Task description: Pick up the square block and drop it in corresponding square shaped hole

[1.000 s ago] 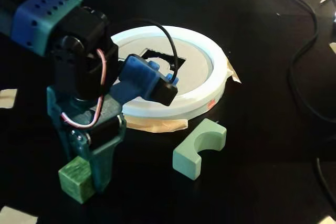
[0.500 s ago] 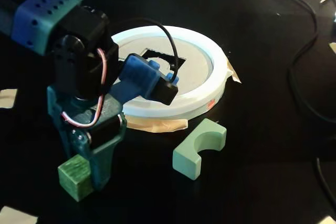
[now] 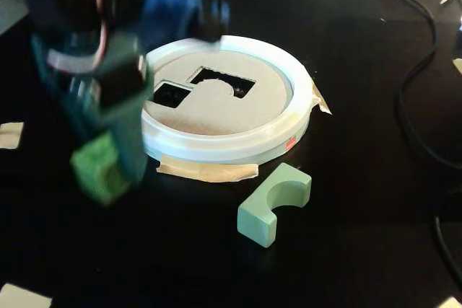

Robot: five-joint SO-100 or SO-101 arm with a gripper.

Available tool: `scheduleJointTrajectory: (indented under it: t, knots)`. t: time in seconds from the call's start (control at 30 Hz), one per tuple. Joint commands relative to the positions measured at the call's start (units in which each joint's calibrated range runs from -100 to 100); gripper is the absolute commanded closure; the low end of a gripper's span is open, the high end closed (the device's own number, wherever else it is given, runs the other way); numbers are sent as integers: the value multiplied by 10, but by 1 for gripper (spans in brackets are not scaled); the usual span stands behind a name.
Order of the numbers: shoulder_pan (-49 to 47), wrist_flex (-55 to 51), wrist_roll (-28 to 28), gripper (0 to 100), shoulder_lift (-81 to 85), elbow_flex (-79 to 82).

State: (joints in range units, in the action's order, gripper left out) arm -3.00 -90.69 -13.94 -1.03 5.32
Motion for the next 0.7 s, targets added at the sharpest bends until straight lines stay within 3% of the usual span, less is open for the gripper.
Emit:
scheduleJointTrajectory:
  t: [0.0,0.27,0.47,0.67]
  knots:
    - [-141,-12,-52,70,74,-37]
    - [-368,7,-131,69,36,-40]
    - [-428,135,-136,69,-51,-32]
    - [-447,165,-136,69,-111,-40]
